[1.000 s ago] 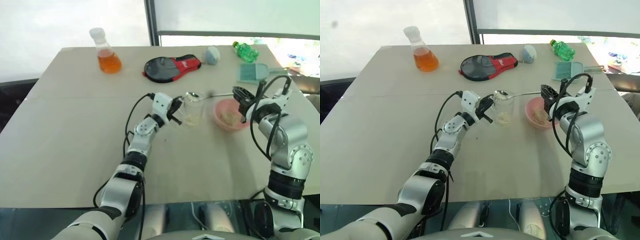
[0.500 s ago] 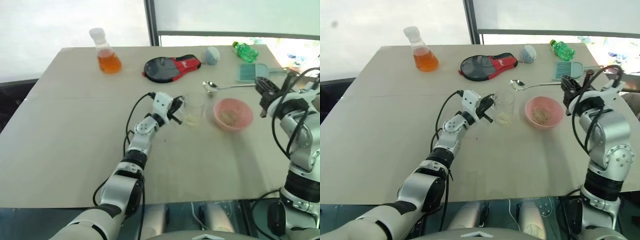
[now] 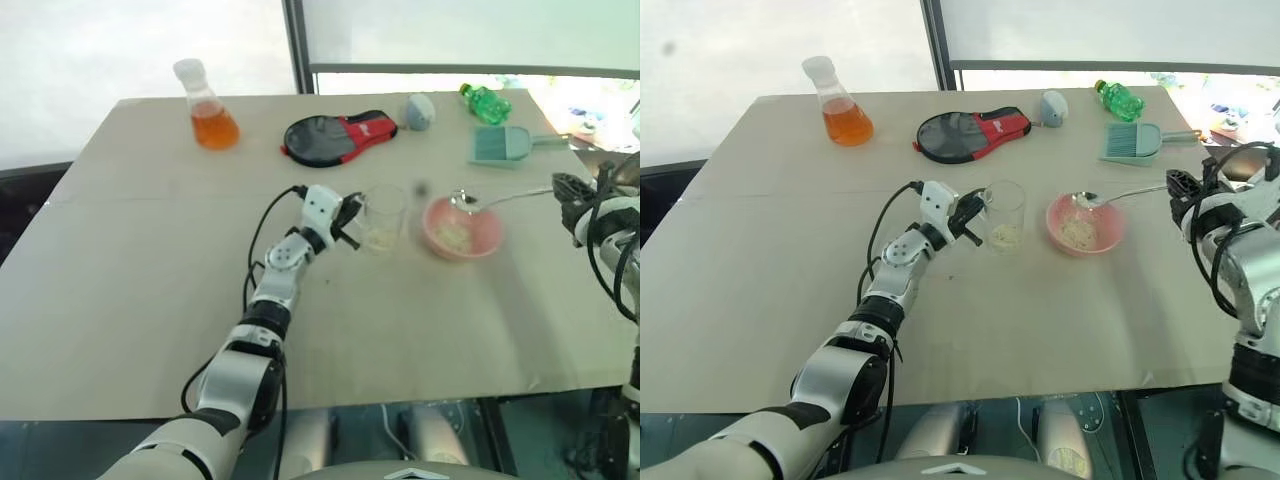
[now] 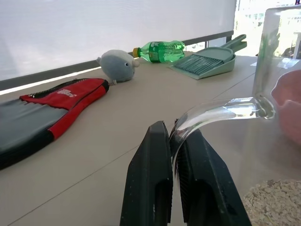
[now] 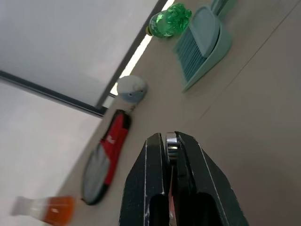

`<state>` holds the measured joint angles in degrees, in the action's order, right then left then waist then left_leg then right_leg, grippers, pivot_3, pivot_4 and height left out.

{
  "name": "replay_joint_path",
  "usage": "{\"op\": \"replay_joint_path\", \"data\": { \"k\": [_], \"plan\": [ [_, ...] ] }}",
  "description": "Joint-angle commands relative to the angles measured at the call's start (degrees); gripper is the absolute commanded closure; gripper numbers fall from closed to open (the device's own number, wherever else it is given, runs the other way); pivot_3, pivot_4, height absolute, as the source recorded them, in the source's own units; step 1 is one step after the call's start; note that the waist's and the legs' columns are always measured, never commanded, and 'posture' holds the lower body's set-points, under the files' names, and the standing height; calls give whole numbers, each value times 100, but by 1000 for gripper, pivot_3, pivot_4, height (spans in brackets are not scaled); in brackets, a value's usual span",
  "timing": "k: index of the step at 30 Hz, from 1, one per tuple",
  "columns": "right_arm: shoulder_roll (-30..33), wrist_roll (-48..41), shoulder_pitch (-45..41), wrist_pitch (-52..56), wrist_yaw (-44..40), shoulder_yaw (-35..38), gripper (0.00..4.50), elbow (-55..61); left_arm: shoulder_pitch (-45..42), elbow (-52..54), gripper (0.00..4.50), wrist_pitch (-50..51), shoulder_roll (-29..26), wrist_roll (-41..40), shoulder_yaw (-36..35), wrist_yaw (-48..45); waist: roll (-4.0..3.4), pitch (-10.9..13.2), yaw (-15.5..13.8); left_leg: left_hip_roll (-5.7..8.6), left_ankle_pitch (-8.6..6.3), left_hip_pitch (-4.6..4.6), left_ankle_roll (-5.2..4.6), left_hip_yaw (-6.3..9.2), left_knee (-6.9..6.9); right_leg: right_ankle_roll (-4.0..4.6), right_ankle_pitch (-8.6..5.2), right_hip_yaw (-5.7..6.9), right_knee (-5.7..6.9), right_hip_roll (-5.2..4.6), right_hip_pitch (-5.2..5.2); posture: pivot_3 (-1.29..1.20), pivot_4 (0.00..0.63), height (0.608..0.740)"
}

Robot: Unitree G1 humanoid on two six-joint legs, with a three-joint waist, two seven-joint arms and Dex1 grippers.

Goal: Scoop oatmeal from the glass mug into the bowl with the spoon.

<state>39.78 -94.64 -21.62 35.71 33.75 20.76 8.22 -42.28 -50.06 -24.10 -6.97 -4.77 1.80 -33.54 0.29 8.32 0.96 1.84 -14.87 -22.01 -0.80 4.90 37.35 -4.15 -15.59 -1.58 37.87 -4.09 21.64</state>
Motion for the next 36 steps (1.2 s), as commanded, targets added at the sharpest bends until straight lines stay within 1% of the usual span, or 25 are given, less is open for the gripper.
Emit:
{"op": "replay_joint_path", "data": {
  "k": [1,3,7,11,14,16,17,19,20,22,23,24,26,30,33,35,36],
  "plan": [
    [341,888,-413,300,-659,-306,4500,191,304,-280,4487,157,-143,314,184,-12,0,0,2,-1,0,1,0,1,0,0,0,0,0,1,0,0,150,740],
    [458,1262,-583,475,-969,-495,4500,275,323,-268,4487,157,-151,318,184,8,1,1,5,-2,0,5,0,-3,-3,0,0,-4,0,2,0,0,150,740],
    [931,2762,-949,589,-2159,-1327,4500,798,379,-210,4487,159,-141,325,194,41,2,2,-5,-4,0,0,0,2,-4,-1,-1,0,-5,4,1,0,150,740],
    [1380,3922,-1067,637,-3228,-1957,4500,1213,418,-166,4487,161,-137,335,207,75,5,4,-10,-4,0,-1,1,7,-4,-2,-1,5,-12,3,1,0,150,740],
    [1604,4700,-1082,415,-3859,-2149,4500,1352,441,-150,4487,168,-136,307,211,73,11,7,-12,-5,0,-2,1,10,-5,-2,-1,7,-16,2,1,0,150,740],
    [1604,4989,-1052,397,-4089,-2087,4500,1359,447,-137,4487,164,-138,307,223,58,14,9,-13,-4,0,-2,1,10,-4,-2,-1,7,-16,2,1,0,150,740],
    [1396,4850,-1079,482,-4005,-1857,4500,1291,443,-138,4487,166,-138,306,222,59,15,9,-12,-4,0,-2,1,10,-5,-3,-1,7,-16,2,1,0,150,740],
    [808,4173,-1271,719,-3613,-1240,4500,1085,425,-148,4487,178,-136,294,198,99,19,11,-4,-7,0,0,1,11,-6,-2,-1,7,-15,2,0,0,150,740],
    [528,3771,-1406,845,-3412,-956,4500,1004,417,-153,4487,184,-136,284,184,119,19,12,-1,-8,0,2,2,10,-6,-2,0,6,-13,3,0,0,150,740],
    [50,2645,-1745,1076,-3154,-528,4500,934,411,-160,4487,196,-135,262,166,123,20,13,-10,-10,0,3,2,9,-6,-2,0,2,-7,2,0,0,150,740],
    [-80,2090,-1847,1223,-3100,-424,4500,980,410,-165,4487,196,-129,241,158,99,20,13,-16,-12,0,2,2,10,-6,-1,0,3,-5,1,1,0,150,740],
    [-189,1718,-1915,1309,-3068,-376,4500,1063,416,-172,4487,187,-119,216,150,67,20,12,-18,-13,0,1,1,12,-6,-1,1,3,-5,1,1,0,150,740],
    [-337,1348,-1963,1417,-2920,-394,4500,1160,432,-189,4487,179,-103,234,171,68,20,12,-19,-14,0,0,1,15,-8,0,0,6,-10,0,1,0,150,740],
    [-446,1582,-1881,1577,-2801,-799,4500,1378,436,-176,4487,190,-59,261,207,93,20,12,-17,-12,-1,-2,1,14,-9,0,0,5,-13,-6,1,0,150,740],
    [-457,2186,-1731,1599,-2963,-1222,4500,1562,421,-186,4487,195,-53,251,197,111,19,12,-17,-11,-1,0,1,15,-9,-1,0,7,-11,-4,1,0,150,740],
    [-683,2534,-1679,1532,-2833,-1443,4500,1472,430,-175,4487,193,-55,245,196,101,18,11,-15,-10,-1,-1,1,15,-9,-1,0,8,-11,-3,2,0,150,740],
    [-747,2887,-1676,1460,-2821,-1620,4500,1409,441,-164,4487,190,-56,241,196,96,19,11,-14,-10,-1,-1,1,15,-9,-1,0,8,-11,-3,2,0,150,740]
  ]
}}
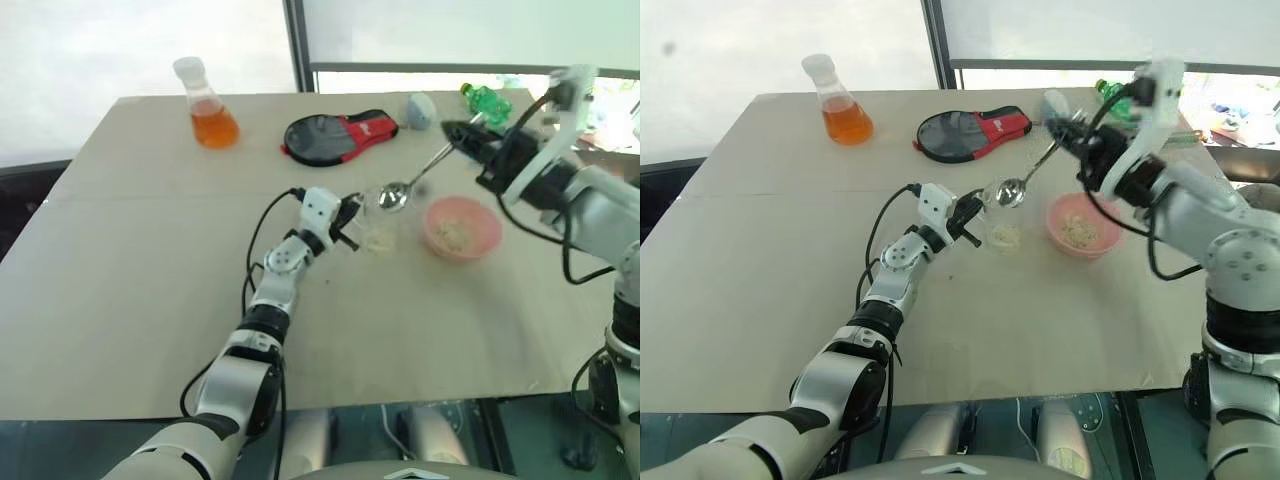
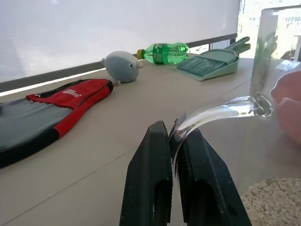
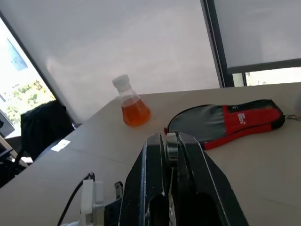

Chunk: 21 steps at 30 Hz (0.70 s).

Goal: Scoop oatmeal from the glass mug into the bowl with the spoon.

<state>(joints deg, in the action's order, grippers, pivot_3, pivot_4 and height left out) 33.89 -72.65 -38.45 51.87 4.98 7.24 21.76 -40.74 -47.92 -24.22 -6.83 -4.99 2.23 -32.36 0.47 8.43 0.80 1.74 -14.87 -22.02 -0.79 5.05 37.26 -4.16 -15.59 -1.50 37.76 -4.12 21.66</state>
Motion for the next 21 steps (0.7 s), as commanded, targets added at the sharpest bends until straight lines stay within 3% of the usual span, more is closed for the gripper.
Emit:
{"op": "replay_joint_path", "data": {
  "k": [1,3,6,7,8,10,11,21],
  "plan": [
    [-181,1183,5,-238,59,-522,4500,-12,301,-360,4487,202,-69,259,153,-25,0,0,0,1,0,2,0,-1,0,0,0,-1,0,0,0,0,150,740],
    [-278,1772,11,-365,-144,-893,4500,-46,313,-337,4487,206,-64,260,156,-20,0,0,1,4,0,1,0,0,0,0,0,0,1,0,1,0,150,740],
    [-738,1849,45,-398,-230,-929,4500,-102,329,-279,4487,217,-54,260,161,-5,0,0,0,8,0,0,0,2,0,0,0,3,0,1,2,0,150,740],
    [-844,1907,45,-390,-252,-891,3729,-117,337,-256,4500,220,-53,262,163,-2,0,0,1,8,0,1,1,3,0,0,0,3,0,1,1,0,150,740],
    [-931,2010,40,-422,-259,-851,3311,-134,346,-237,4500,226,-54,263,162,6,0,0,0,7,0,0,1,3,0,0,0,2,0,1,3,0,150,740],
    [-1039,2229,-32,-575,-259,-718,2585,-207,377,-192,4500,236,-66,261,159,12,0,0,1,7,0,0,1,3,0,0,0,3,0,1,3,0,150,740],
    [-1079,2292,-87,-654,-262,-617,2438,-254,394,-166,4500,244,-74,259,154,22,0,0,0,7,0,1,1,3,0,0,0,2,0,1,2,0,150,740],
    [-1214,3116,-341,-1260,-449,-44,2438,-636,417,-67,4500,202,-106,229,99,121,0,0,12,11,0,4,1,2,-7,0,0,2,0,5,3,0,150,740]
  ]
}}
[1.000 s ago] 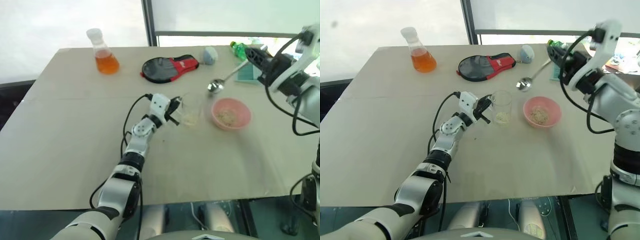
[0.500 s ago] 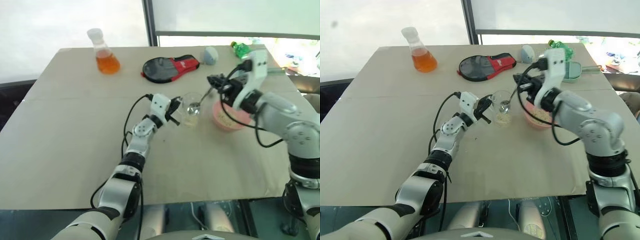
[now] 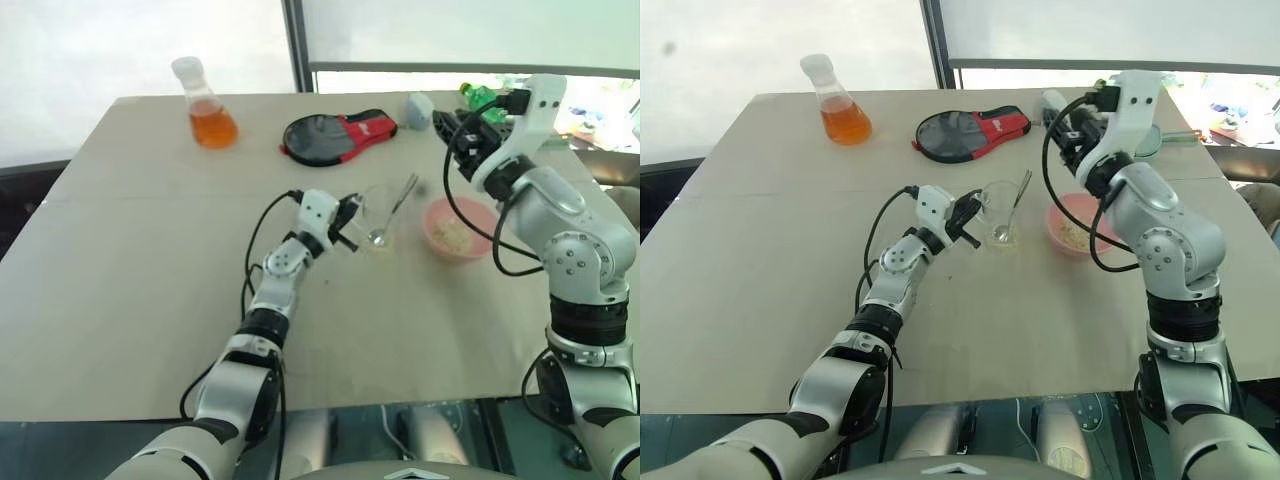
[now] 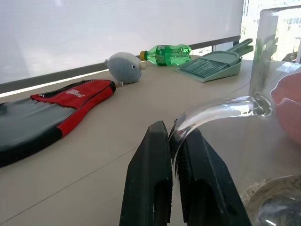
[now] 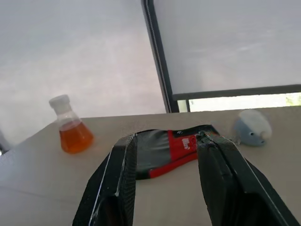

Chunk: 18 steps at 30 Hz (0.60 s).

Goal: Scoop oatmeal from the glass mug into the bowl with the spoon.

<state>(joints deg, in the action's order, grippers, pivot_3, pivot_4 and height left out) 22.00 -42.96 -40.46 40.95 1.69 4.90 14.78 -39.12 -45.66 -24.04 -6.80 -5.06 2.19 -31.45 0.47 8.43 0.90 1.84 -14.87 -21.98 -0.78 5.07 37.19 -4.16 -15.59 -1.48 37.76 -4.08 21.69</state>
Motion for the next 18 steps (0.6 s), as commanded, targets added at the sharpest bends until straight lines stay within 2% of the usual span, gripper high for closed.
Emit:
{"op": "replay_joint_path", "data": {
  "k": [1,3,4,5,10,14,18],
  "plan": [
    [-21,254,-138,-228,-143,204,2395,45,237,-305,3729,154,-124,291,108,124,-3,2,10,0,0,0,0,-1,0,0,0,-1,0,0,1,0,150,740],
    [-48,417,-145,-304,-153,257,2395,5,216,-288,3067,150,-139,337,110,199,-5,4,13,0,0,-4,0,-4,-2,0,0,-5,2,0,9,0,150,740],
    [-69,469,-150,-327,-145,290,2395,-15,215,-263,2462,161,-139,331,108,194,-5,4,9,0,0,-7,0,-4,-2,0,0,-4,2,0,12,0,150,740],
    [-89,506,-153,-340,-142,322,2395,-33,236,-218,2112,158,-149,317,104,171,-7,5,4,0,0,-8,0,-2,-3,0,0,-3,2,0,13,0,150,740],
    [-100,673,-97,-359,-257,410,2395,-21,438,241,2112,213,-260,218,54,57,-10,9,-7,1,0,-23,0,-2,-4,0,0,-3,-6,-5,22,0,150,740],
    [-98,781,-49,-382,-322,505,2395,-42,526,617,2112,171,-355,187,-61,151,-11,10,-1,1,6,-90,10,-5,4,2,1,-9,13,-4,97,0,150,740],
    [-165,828,-49,-383,-345,587,2395,-61,418,636,2112,97,-379,290,-77,327,-12,12,3,0,6,-95,10,-10,2,2,1,-12,13,-4,104,0,150,740]
  ]
}}
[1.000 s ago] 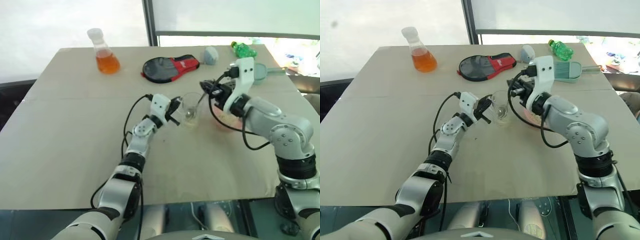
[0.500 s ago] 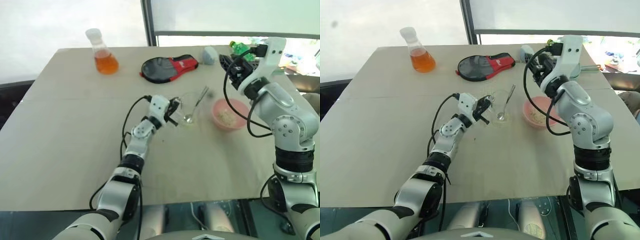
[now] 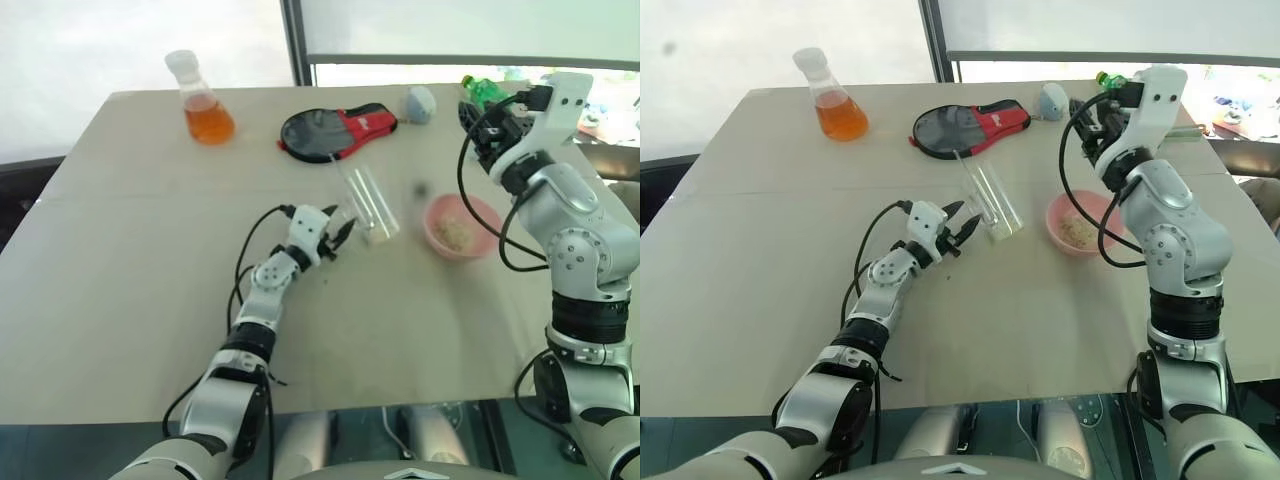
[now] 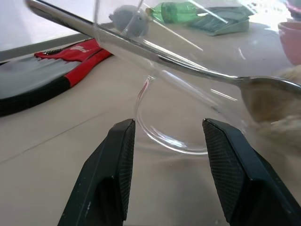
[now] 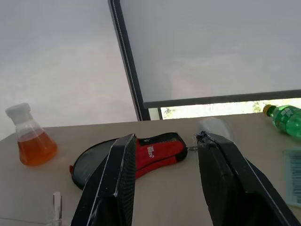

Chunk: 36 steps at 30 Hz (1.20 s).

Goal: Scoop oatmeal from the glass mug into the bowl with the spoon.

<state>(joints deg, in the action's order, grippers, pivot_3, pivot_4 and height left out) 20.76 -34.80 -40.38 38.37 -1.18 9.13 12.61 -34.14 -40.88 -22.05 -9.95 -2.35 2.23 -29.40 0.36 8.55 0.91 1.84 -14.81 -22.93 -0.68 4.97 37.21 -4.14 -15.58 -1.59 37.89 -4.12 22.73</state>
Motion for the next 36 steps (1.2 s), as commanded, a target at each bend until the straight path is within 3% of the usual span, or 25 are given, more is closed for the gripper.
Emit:
{"op": "replay_joint_path", "data": {
  "k": [1,21,29,36],
  "plan": [
    [-61,26,-56,-119,-69,179,2395,156,-105,141,2112,-123,-59,14,-84,139,0,1,3,0,-1,0,-2,-1,0,0,0,0,0,0,0,0,150,740],
    [-68,352,149,-55,-381,182,2395,224,-110,190,2112,101,175,-115,20,-74,-2,5,0,3,-1,0,-2,-1,1,0,0,-1,1,0,0,0,150,740],
    [-62,435,273,-19,-440,174,2395,244,-174,1099,2112,1643,811,-1428,-473,-281,-1,5,5,1,-1,0,-2,-1,4,0,0,-1,2,0,-1,0,150,740],
    [-64,495,337,-29,-459,205,2395,253,-235,1240,2112,2668,903,-1906,-861,74,-1,6,15,3,1,1,1,-1,8,0,0,-2,7,2,-1,0,150,740]
  ]
}}
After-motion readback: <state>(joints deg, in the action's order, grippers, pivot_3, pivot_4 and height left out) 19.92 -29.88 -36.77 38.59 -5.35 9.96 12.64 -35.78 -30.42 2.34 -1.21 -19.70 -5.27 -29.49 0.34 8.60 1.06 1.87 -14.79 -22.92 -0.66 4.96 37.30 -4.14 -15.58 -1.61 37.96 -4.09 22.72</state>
